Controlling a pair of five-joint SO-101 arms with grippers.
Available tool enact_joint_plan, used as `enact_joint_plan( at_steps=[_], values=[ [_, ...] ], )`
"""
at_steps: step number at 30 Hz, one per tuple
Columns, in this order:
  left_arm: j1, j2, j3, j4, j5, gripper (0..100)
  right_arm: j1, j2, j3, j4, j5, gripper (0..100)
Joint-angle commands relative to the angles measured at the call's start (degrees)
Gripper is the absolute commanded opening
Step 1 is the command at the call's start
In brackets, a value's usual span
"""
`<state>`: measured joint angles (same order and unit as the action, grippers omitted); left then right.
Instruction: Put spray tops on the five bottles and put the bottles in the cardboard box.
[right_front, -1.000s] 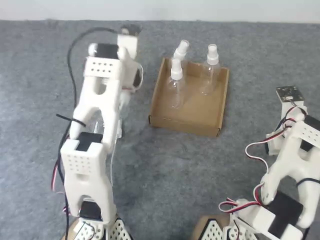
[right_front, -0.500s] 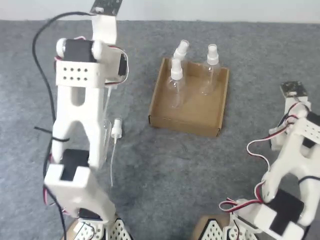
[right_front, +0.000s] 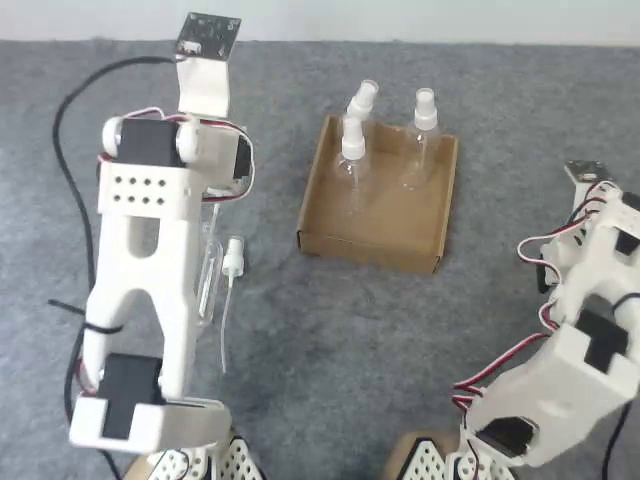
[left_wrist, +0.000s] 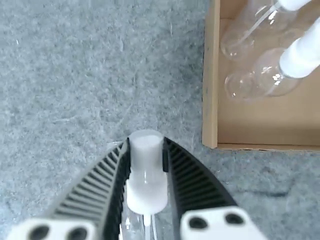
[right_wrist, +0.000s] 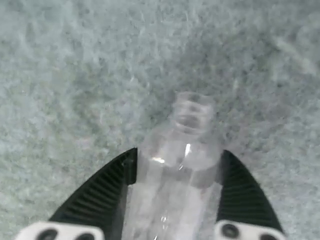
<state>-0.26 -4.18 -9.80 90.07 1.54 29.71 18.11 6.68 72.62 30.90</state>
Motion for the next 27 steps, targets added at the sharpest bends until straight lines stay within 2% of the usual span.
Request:
enact_joint_plan(
  at_steps=[1,6,8,14,18,22,27],
  values=[
    [0.09,-4.84,1.1,-1.41,0.18,2,-0.04,1.01,-5.27,0.48,-0.53,12.0],
    [-0.35,-5.01,1.1,-1.05,-0.97,2,-0.22,0.04,-8.53,1.19,-0.88,3.3],
    [-0.35,-5.27,1.01,-1.05,-0.97,2,-0.66,-2.95,-10.02,1.63,-3.69,0.3],
    [0.0,-12.57,1.19,-1.41,-0.79,2,-9.19,-20.53,-8.18,6.11,-10.55,0.6],
    [-0.18,-20.92,1.19,-1.49,1.32,2,-20.79,-37.67,2.29,3.21,-15.56,0.6],
    [-0.26,-28.13,1.27,-5.19,2.81,2,-36.79,-56.31,15.56,-2.86,-18.64,0.6],
    [-1.41,-33.49,1.27,-12.22,10.81,2,-56.04,-69.41,26.73,-9.63,-21.63,0.6]
  ],
)
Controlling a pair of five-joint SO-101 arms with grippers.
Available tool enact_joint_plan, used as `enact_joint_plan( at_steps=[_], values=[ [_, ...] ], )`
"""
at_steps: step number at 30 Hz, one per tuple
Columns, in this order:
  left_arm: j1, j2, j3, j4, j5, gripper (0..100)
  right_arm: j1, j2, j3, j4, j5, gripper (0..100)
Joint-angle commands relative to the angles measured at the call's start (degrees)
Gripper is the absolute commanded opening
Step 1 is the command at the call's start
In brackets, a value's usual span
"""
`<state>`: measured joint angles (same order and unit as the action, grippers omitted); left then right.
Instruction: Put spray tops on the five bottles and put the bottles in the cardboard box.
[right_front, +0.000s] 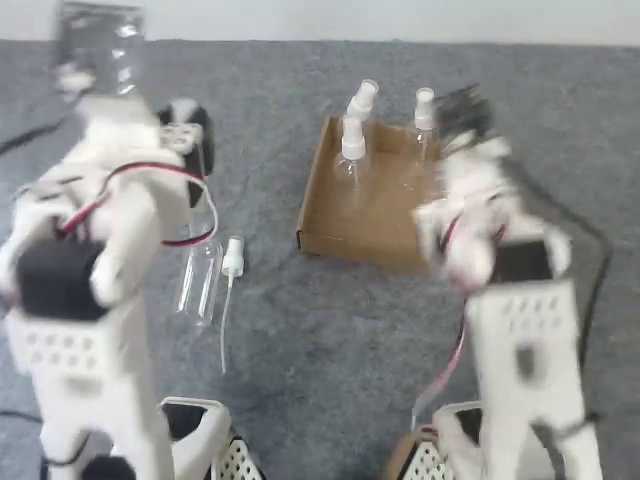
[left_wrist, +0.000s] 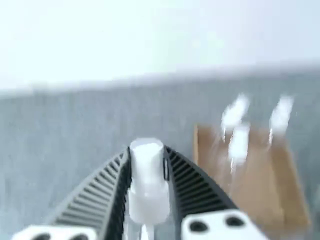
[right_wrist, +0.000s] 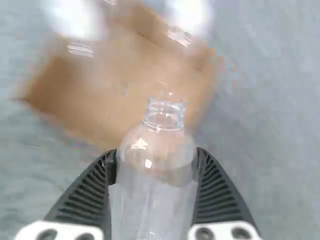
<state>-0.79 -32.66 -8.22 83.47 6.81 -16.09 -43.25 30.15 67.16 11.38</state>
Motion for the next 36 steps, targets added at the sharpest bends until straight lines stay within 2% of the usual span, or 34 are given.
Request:
enact_joint_plan(
  at_steps=[1,8,12,16,25,29,36],
  values=[
    [-0.97,-5.63,-0.31,-6.42,7.12,2,-13.41,-8.48,4.66,-5.85,-2.37,0.6],
    [-1.05,-9.23,2.07,-7.82,16.26,2,-26.15,-8.57,13.36,-19.3,-2.55,0.6],
    [-1.05,-13.01,9.89,-14.15,17.93,2,-30.73,-9.1,17.85,-24.13,-1.93,0.6],
    [-0.62,-17.14,18.95,-20.66,18.99,2,-31.34,-9.19,18.99,-24.48,-2.11,0.6],
    [-0.62,-19.6,28.88,-33.14,18.99,2,-31.34,-9.19,19.08,-24.4,-2.46,0.6],
    [-0.44,-19.6,30.9,-34.02,19.08,2,-31.34,-9.01,19.08,-24.48,-2.46,0.6],
    [5.54,-19.6,31.52,-32.79,19.08,2,-31.34,-9.1,19.08,-24.31,-2.46,0.6]
  ],
)
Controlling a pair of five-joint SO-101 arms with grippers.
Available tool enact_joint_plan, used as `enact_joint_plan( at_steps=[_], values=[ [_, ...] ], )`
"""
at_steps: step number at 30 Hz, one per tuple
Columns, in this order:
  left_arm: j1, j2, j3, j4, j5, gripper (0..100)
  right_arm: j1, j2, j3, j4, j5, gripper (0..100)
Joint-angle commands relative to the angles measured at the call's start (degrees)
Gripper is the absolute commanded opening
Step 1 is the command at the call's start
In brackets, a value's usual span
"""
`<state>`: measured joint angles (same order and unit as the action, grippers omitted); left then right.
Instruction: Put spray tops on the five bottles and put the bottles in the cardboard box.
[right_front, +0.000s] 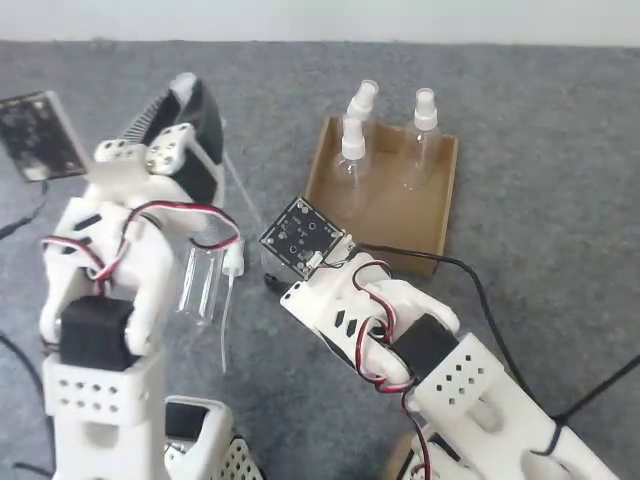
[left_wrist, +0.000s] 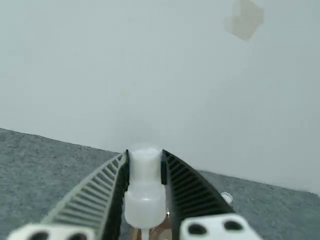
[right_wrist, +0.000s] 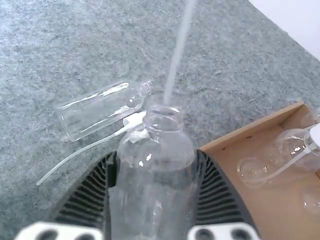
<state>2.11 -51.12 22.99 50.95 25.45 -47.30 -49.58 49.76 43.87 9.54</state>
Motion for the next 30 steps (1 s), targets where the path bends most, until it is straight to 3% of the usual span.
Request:
enact_joint_plan(
  at_steps=[1,11,14,19,23,30],
  values=[
    [3.08,-1.23,0.84,0.18,0.44,2,-0.13,-2.86,-0.53,-1.01,-0.62,0.6],
    [3.69,-1.76,10.95,4.75,0.18,2,2.33,-2.95,-0.44,-2.68,-0.7,0.7],
    [3.78,-1.76,13.14,4.75,0.18,2,5.58,-2.86,1.93,-10.68,-1.58,0.6],
    [7.74,-1.76,16.22,4.75,-0.97,2,6.64,-2.24,8.97,-23.08,-11.25,0.6],
    [11.34,-1.76,16.57,6.51,-3.52,2,6.81,-2.59,10.81,-23.96,-10.37,0.6],
    [11.78,-1.67,19.56,6.42,-5.54,2,6.37,-2.86,11.69,-24.75,-10.46,0.6]
  ],
)
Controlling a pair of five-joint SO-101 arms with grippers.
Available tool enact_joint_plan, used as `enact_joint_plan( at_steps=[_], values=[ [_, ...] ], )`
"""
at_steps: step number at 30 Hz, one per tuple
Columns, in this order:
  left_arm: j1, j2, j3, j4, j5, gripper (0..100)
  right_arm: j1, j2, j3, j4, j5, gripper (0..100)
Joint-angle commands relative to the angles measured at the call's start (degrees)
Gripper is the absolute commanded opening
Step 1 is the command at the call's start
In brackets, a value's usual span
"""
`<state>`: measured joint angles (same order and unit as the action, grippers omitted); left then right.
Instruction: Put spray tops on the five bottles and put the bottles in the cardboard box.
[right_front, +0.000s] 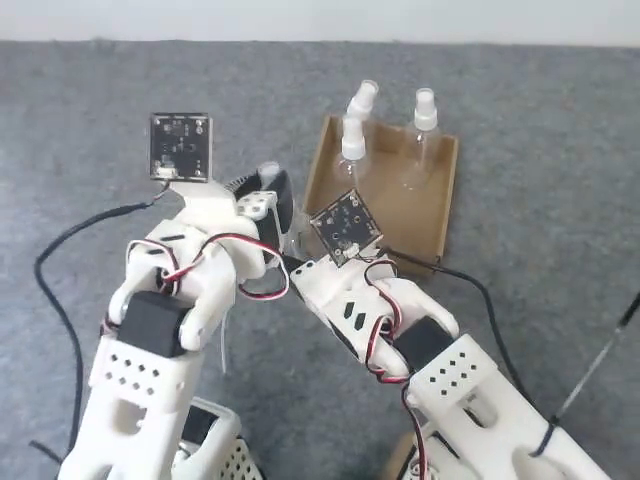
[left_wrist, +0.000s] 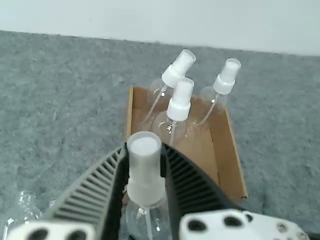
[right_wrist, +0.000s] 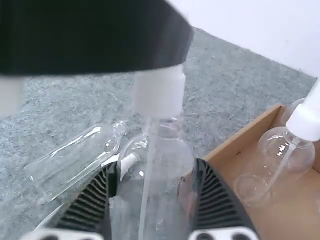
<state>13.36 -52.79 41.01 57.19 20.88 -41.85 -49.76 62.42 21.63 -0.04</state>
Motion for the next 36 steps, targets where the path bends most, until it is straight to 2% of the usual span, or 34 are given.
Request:
enact_joint_plan(
  at_steps=[1,12,16,22,26,31,36],
  values=[
    [0.53,0.0,1.54,0.09,-0.97,2,0.92,-2.68,-0.88,-2.51,-0.79,0.6],
    [0.97,0.44,-1.01,-0.7,-2.2,3,0.75,-6.37,1.05,-2.59,0.53,0.6],
    [3.43,0.44,-0.66,-0.26,-3.43,9,0.13,-11.82,4.92,-2.59,4.57,0.6],
    [3.78,-0.18,-2.77,0.35,-3.78,9,0.31,-15.25,6.24,-2.59,4.57,0.6],
    [3.69,-0.09,-11.03,7.56,-3.96,10,0.31,-14.02,6.33,-2.59,4.57,0.6],
    [3.52,-0.18,-21.93,15.74,-8.88,17,0.48,-13.58,6.24,-2.59,4.57,0.6],
    [2.55,-0.79,-25.45,18.81,-10.37,19,4.44,-13.58,5.71,-2.59,4.57,0.6]
  ],
)
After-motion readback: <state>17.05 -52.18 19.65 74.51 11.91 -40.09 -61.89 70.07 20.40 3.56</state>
